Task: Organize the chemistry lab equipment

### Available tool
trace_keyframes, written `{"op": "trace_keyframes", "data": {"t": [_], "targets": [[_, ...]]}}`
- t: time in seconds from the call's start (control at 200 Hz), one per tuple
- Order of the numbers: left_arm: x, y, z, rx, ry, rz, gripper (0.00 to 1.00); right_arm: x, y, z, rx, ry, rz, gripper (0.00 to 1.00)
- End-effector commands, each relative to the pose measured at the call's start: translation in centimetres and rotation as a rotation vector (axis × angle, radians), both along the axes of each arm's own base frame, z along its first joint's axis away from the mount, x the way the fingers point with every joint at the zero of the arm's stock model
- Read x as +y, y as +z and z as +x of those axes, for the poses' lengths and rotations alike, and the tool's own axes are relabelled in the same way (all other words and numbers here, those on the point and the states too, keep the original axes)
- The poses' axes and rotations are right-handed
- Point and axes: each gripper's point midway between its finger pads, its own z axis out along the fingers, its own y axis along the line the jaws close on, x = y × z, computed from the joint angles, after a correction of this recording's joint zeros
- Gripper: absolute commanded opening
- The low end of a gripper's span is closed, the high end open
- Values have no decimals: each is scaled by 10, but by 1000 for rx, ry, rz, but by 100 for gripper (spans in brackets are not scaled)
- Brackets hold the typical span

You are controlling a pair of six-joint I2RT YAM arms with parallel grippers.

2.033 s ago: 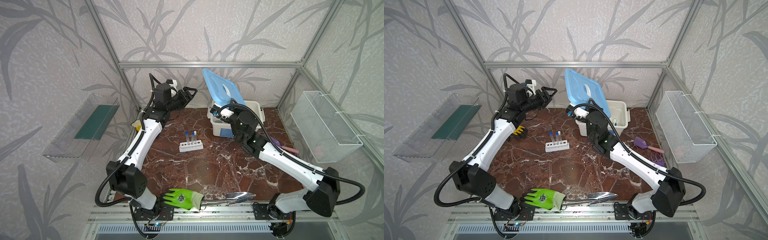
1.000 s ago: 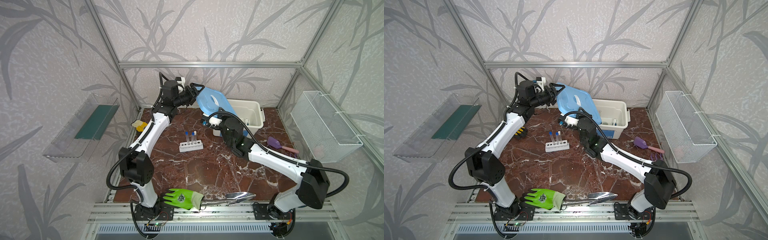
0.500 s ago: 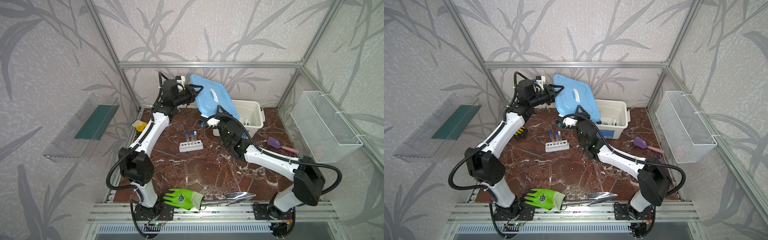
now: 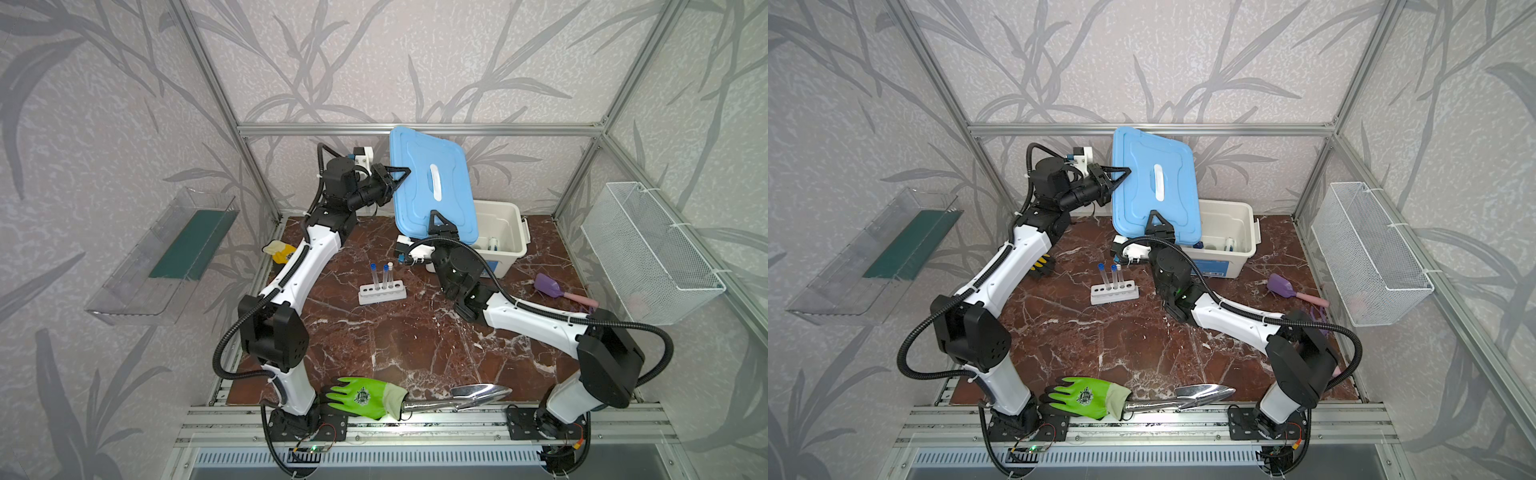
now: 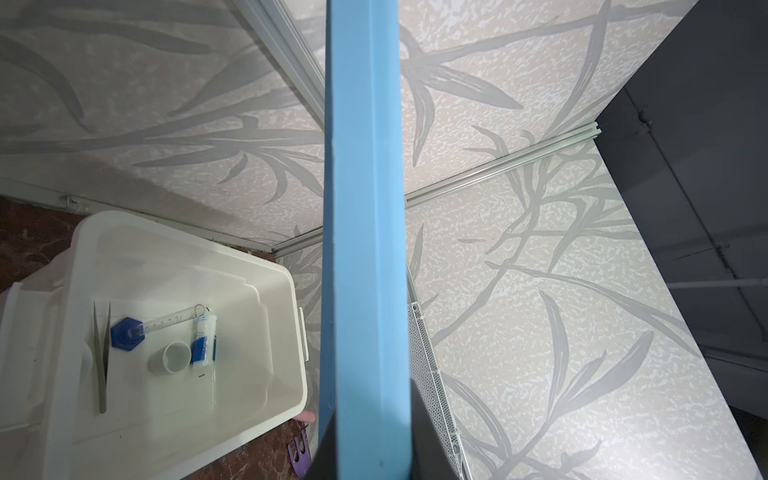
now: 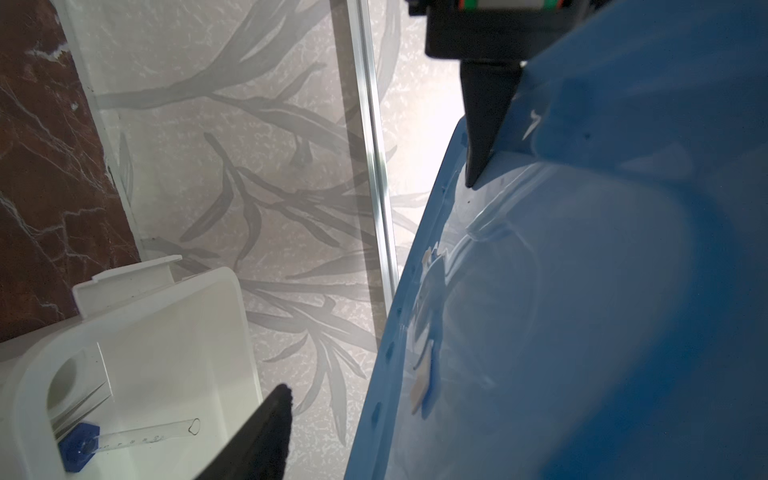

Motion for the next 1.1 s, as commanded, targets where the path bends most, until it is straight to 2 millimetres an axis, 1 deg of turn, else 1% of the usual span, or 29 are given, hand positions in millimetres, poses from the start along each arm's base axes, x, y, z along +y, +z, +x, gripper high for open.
{"op": "trace_keyframes", "data": {"t": [0.0, 0.115, 0.245, 0.34, 0.36, 0.415, 0.51, 0.575, 0.59, 0.645, 0.69, 0.74, 0.79, 0.84, 0.94, 0.985, 1.005, 1.045, 1.055, 1.095], "targets": [[2, 27, 1, -99, -13, -54, 2, -9, 18, -8, -52, -7, 82, 77], [8, 29, 8, -110, 9, -58, 1, -15, 7, -12, -29, -10, 82, 83], [17, 32, 19, -125, 37, -58, 0, -26, -11, -18, 38, -17, 114, 86], [22, 34, 28, -129, 52, -54, 0, -37, -32, -28, 111, -21, 146, 87], [22, 34, 30, -128, 54, -53, 0, -39, -42, -30, 144, -22, 134, 87], [24, 35, 35, -129, 59, -56, 0, -45, -55, -38, 201, -15, 156, 88], [23, 37, 40, -132, 60, -63, 0, -57, -67, -51, 291, -15, 244, 88], [22, 39, 39, -139, 58, -67, 0, -68, -62, -59, 371, -22, 391, 88], [23, 39, 39, -139, 59, -68, 0, -71, -63, -61, 407, -27, 422, 88], [23, 37, 40, -135, 65, -66, 0, -81, -58, -69, 550, -11, 594, 88], [24, 35, 40, -133, 69, -65, 0, -85, -55, -74, 677, 24, 739, 88], [23, 35, 39, -134, 67, -64, 0, -88, -48, -78, 772, 61, 893, 87], [21, 32, 38, -131, 65, -57, 0, -88, -41, -80, 855, 111, 1039, 87], [20, 31, 37, -131, 65, -53, 0, -82, -37, -83, 947, 176, 1169, 87], [20, 27, 37, -124, 66, -45, 1, -78, -28, -80, 1082, 246, 1428, 87], [20, 27, 36, -124, 64, -43, 1, -76, -26, -79, 1149, 300, 1559, 87], [20, 27, 36, -124, 66, -43, 1, -75, -22, -78, 1165, 331, 1622, 87], [19, 28, 35, -127, 65, -41, 1, -74, -23, -76, 1209, 368, 1732, 87], [19, 28, 35, -127, 65, -41, 1, -74, -20, -75, 1206, 389, 1753, 87], [20, 29, 35, -132, 65, -39, 1, -73, -23, -73, 1245, 413, 1859, 87]]}}
